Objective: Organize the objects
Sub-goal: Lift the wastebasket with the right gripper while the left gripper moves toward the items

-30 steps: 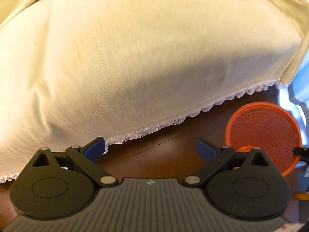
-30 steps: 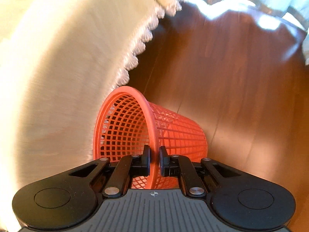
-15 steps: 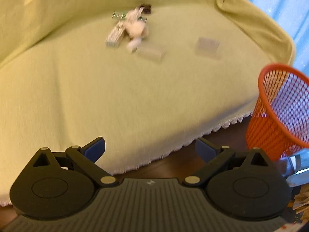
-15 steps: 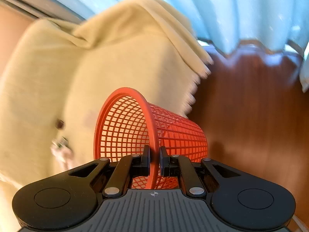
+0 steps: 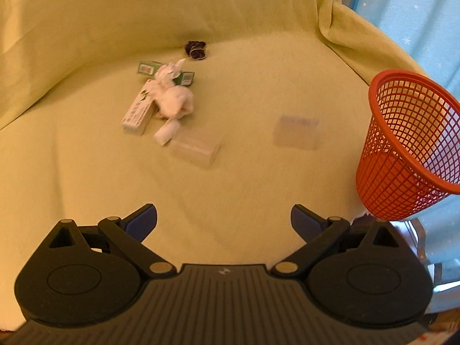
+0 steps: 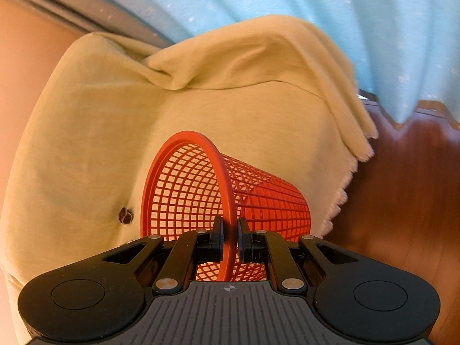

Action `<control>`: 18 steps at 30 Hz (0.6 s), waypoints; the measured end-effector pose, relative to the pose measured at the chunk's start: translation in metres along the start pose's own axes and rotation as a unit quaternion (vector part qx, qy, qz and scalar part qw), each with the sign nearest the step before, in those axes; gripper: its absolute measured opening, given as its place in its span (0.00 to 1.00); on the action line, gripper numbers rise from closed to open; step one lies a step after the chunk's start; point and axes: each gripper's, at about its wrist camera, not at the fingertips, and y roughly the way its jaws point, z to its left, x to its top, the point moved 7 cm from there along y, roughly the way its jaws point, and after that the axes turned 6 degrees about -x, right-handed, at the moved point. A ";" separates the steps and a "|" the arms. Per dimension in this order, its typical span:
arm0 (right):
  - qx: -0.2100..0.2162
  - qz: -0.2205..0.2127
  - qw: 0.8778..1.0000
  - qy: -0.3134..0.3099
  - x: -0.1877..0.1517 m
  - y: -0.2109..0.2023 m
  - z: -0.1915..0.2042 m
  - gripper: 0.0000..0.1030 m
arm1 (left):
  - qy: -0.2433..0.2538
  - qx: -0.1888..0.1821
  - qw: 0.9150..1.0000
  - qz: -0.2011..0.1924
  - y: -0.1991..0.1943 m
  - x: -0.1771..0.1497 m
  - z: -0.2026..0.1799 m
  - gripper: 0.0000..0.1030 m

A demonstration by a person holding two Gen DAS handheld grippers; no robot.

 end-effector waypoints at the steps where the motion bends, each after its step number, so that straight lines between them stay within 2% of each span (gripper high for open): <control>1: 0.002 0.006 1.000 -0.008 0.008 0.005 -0.001 0.05 | -0.002 0.002 1.000 0.002 0.006 0.007 -0.005 0.95; 7: 0.008 0.039 0.999 -0.031 0.046 0.043 -0.012 0.05 | -0.003 0.003 1.000 -0.001 0.036 0.047 -0.033 0.95; 10: 0.023 0.035 0.999 -0.020 0.061 0.048 -0.017 0.05 | -0.002 -0.002 1.000 0.003 0.053 0.059 -0.046 0.95; 15: 0.008 0.041 0.999 -0.019 0.082 0.056 -0.025 0.05 | 0.002 -0.011 1.000 0.020 0.083 0.069 -0.064 0.95; 18: -0.020 0.049 0.998 -0.024 0.088 0.059 -0.034 0.05 | 0.010 -0.015 0.999 0.030 0.099 0.069 -0.073 0.95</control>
